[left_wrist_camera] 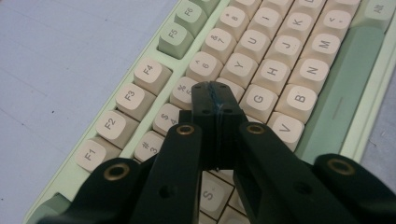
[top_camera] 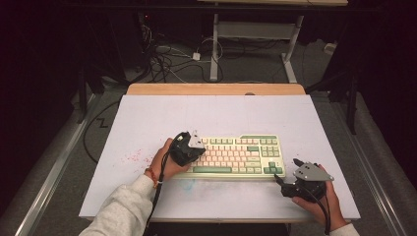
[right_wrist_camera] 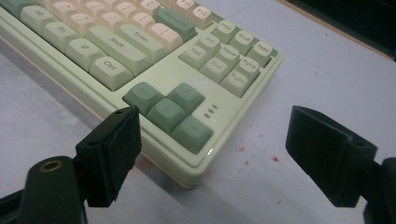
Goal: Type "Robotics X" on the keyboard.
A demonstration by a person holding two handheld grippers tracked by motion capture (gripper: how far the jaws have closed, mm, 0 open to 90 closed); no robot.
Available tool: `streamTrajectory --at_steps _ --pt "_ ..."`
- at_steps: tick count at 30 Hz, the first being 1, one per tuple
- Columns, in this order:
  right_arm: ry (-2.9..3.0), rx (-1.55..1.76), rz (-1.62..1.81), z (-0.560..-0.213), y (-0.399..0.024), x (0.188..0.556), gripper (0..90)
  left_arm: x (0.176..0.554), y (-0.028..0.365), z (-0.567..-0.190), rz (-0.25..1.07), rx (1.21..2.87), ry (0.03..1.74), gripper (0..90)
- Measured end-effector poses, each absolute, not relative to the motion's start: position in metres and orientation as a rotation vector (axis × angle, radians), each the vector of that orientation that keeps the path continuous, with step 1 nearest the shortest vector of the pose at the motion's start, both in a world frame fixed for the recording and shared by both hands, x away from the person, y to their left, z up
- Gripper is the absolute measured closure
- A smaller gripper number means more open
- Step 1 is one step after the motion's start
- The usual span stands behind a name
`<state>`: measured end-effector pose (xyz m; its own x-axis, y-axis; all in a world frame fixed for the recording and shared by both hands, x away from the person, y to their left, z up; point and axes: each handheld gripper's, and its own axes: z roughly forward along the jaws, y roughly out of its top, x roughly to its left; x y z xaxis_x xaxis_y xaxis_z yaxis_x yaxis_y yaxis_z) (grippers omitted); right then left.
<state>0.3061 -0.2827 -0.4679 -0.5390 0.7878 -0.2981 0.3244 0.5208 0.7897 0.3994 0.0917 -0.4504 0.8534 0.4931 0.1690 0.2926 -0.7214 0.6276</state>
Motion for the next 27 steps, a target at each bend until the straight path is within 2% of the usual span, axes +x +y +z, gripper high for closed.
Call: streamTrajectory --at_steps 17,19,23,27 --pt "2.104 0.904 0.91 -0.467 -0.282 0.306 20.4 0.4 0.093 -0.449 0.431 2.403 0.572 87.3" --pt "2.104 0.896 0.924 -0.464 -0.28 0.307 23.8 0.4 0.093 -0.449 0.434 2.407 0.568 87.2" --pt "2.14 0.863 1.012 -0.455 -0.277 0.31 37.2 0.4 0.094 -0.447 0.438 2.399 0.568 87.2" --pt "2.184 0.844 1.049 -0.447 -0.267 0.318 57.4 0.4 0.096 -0.443 0.452 2.372 0.571 87.2"
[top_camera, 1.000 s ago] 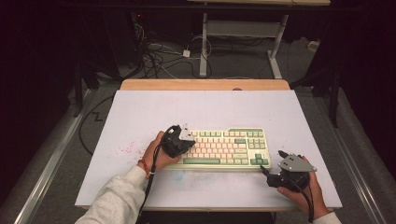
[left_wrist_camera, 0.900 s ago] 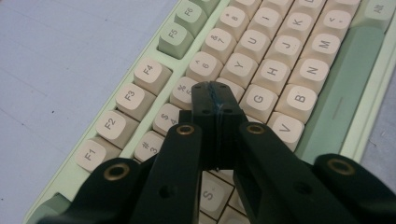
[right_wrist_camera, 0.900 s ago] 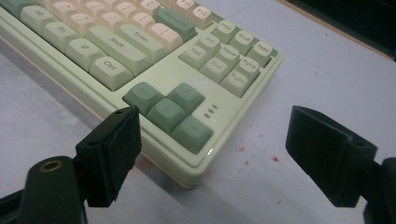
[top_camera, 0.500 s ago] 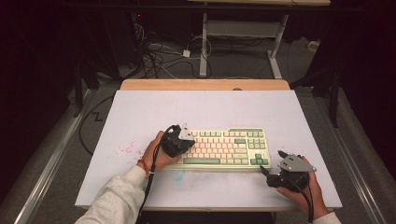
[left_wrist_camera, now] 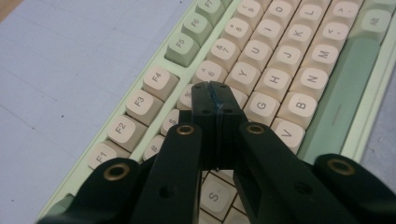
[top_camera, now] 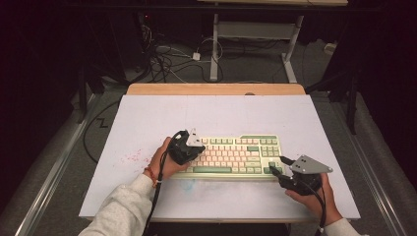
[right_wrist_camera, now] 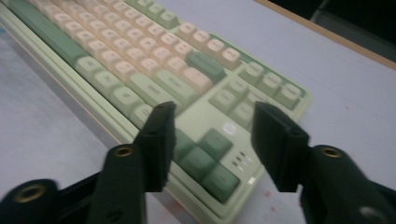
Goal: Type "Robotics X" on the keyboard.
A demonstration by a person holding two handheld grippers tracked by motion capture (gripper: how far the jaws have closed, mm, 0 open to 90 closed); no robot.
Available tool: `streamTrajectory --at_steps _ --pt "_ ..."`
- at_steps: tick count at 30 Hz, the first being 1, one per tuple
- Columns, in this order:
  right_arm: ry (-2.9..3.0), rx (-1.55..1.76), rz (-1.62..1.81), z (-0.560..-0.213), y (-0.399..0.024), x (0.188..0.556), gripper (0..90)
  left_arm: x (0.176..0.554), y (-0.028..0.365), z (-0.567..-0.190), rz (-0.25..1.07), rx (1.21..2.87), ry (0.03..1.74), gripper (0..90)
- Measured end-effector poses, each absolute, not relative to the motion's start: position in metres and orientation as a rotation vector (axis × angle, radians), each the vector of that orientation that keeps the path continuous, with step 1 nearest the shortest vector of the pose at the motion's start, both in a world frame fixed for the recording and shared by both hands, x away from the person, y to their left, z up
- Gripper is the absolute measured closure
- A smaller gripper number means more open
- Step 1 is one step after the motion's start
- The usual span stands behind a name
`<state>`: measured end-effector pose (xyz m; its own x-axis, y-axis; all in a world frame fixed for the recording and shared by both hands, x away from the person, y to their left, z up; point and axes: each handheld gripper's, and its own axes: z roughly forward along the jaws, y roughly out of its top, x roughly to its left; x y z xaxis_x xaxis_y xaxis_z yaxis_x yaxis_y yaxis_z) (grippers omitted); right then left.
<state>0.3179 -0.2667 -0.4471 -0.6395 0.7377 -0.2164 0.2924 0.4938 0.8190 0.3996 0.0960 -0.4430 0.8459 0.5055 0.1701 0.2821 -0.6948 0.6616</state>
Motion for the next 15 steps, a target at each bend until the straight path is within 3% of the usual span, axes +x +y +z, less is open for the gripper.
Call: streamTrajectory --at_steps 3,6,15 --pt "2.258 0.835 1.052 -0.446 -0.256 0.326 77.4 0.398 0.097 -0.439 0.456 2.353 0.568 87.2" --pt "2.317 0.829 1.012 -0.449 -0.245 0.336 88.1 0.398 0.098 -0.437 0.461 2.349 0.565 87.2" --pt "2.415 0.787 0.966 -0.457 -0.22 0.356 90.0 0.399 0.098 -0.439 0.45 2.364 0.564 87.2"
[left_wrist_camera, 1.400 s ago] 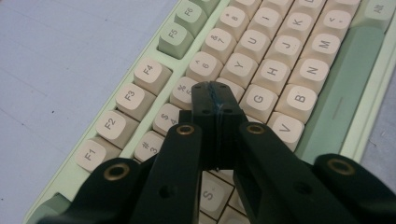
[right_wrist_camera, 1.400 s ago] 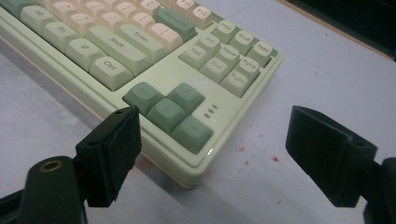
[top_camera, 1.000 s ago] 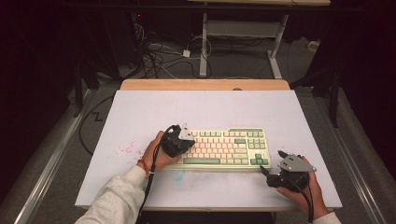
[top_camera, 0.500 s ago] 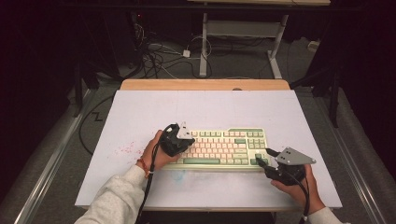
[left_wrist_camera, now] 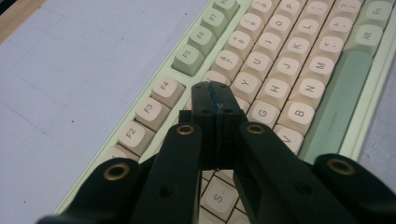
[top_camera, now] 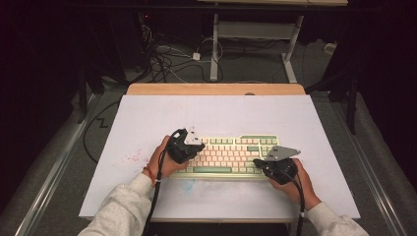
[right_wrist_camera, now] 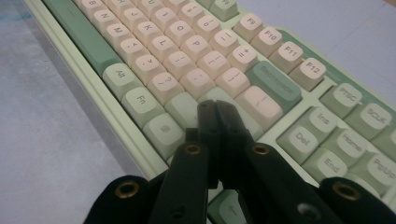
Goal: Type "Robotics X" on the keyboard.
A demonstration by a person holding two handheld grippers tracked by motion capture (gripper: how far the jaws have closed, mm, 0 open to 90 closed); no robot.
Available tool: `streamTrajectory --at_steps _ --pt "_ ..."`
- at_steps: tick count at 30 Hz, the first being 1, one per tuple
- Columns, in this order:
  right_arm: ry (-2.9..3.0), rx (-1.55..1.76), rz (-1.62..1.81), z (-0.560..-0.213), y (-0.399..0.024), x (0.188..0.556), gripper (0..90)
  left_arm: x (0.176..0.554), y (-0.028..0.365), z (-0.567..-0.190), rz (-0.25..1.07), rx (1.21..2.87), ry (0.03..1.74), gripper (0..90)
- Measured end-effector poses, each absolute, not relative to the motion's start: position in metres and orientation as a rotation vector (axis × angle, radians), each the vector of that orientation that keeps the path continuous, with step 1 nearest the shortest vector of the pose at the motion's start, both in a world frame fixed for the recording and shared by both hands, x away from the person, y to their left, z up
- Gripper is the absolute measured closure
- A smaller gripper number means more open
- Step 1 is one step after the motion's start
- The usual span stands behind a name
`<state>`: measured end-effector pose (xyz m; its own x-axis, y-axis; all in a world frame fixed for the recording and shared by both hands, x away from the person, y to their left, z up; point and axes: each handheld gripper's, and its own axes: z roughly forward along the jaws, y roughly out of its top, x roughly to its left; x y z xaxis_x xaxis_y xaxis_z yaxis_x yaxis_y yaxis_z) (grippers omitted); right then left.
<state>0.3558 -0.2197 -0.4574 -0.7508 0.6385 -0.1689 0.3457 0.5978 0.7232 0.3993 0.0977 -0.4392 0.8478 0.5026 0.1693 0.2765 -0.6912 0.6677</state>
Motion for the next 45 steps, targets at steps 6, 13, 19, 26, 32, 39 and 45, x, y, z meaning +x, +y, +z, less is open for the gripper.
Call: streamTrajectory --at_steps 6,13,19,26,32,39,45 --pt "2.432 0.777 0.943 -0.459 -0.214 0.357 90.0 0.401 0.096 -0.442 0.437 2.375 0.567 87.2" --pt "2.422 0.777 0.95 -0.46 -0.215 0.356 90.0 0.403 0.089 -0.446 0.426 2.414 0.547 87.2" --pt "2.42 0.767 0.941 -0.46 -0.214 0.355 90.0 0.402 0.09 -0.445 0.442 2.412 0.55 87.2" --pt "2.415 0.774 0.935 -0.46 -0.213 0.354 90.0 0.405 0.087 -0.453 0.436 2.454 0.571 87.2" --pt "2.405 0.766 0.932 -0.458 -0.214 0.353 90.0 0.399 0.089 -0.444 0.475 2.424 0.545 87.0" --pt "2.325 0.745 1.017 -0.436 -0.222 0.341 90.0 0.388 0.108 -0.428 0.528 2.331 0.537 77.3" --pt "2.312 0.759 1.026 -0.433 -0.229 0.337 90.0 0.376 0.125 -0.422 0.607 2.251 0.533 52.5"
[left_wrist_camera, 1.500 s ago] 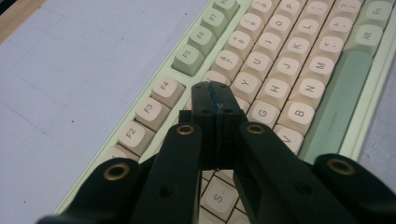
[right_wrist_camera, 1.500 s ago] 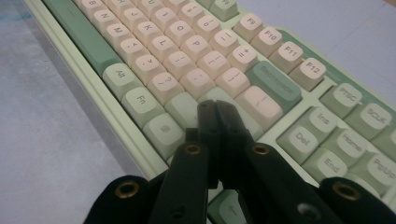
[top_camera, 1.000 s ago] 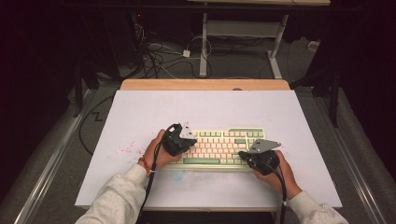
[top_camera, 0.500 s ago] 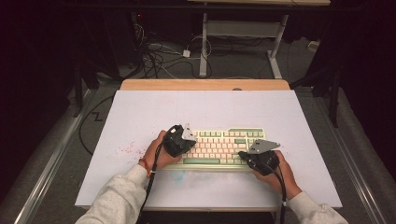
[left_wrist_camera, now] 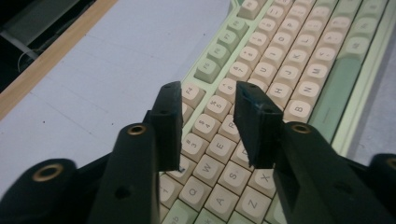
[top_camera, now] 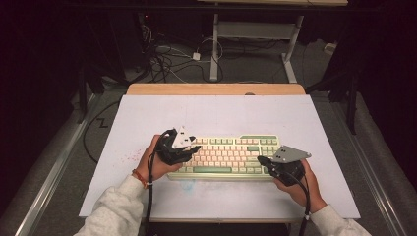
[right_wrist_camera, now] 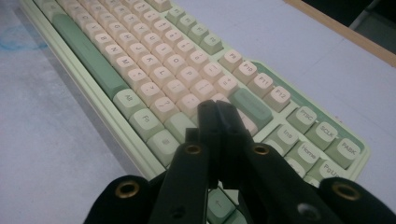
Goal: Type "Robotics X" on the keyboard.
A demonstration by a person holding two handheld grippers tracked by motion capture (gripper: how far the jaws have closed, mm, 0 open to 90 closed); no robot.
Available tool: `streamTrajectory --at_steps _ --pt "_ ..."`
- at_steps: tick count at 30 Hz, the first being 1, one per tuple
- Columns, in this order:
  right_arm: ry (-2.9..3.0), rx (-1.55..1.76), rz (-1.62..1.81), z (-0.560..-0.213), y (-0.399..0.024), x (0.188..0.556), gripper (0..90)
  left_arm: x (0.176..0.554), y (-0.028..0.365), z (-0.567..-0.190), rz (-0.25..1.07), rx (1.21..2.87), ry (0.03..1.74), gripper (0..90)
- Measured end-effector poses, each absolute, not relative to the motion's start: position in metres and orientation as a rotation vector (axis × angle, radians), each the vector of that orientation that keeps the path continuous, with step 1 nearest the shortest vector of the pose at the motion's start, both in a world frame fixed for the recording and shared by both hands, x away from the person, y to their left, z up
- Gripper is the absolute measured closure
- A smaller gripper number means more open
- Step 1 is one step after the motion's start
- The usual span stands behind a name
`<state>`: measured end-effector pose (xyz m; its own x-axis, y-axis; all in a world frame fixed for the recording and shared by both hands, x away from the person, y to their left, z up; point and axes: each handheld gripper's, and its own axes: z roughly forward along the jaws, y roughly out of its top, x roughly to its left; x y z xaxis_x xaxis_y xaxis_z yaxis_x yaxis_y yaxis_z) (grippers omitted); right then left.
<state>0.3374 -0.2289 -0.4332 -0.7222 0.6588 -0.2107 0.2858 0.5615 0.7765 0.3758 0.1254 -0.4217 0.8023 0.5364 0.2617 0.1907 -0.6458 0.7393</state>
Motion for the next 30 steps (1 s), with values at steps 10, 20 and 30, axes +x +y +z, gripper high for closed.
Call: streamTrajectory --at_steps 10,20,30 --pt "2.293 0.76 1.037 -0.428 -0.233 0.337 90.0 0.353 0.157 -0.434 0.679 2.167 0.623 20.1" --pt "2.315 0.734 1.047 -0.424 -0.217 0.347 90.0 0.327 0.185 -0.458 0.657 2.185 0.698 18.7" --pt "2.387 0.678 1.024 -0.431 -0.178 0.37 90.0 0.316 0.199 -0.467 0.635 2.189 0.736 20.2"
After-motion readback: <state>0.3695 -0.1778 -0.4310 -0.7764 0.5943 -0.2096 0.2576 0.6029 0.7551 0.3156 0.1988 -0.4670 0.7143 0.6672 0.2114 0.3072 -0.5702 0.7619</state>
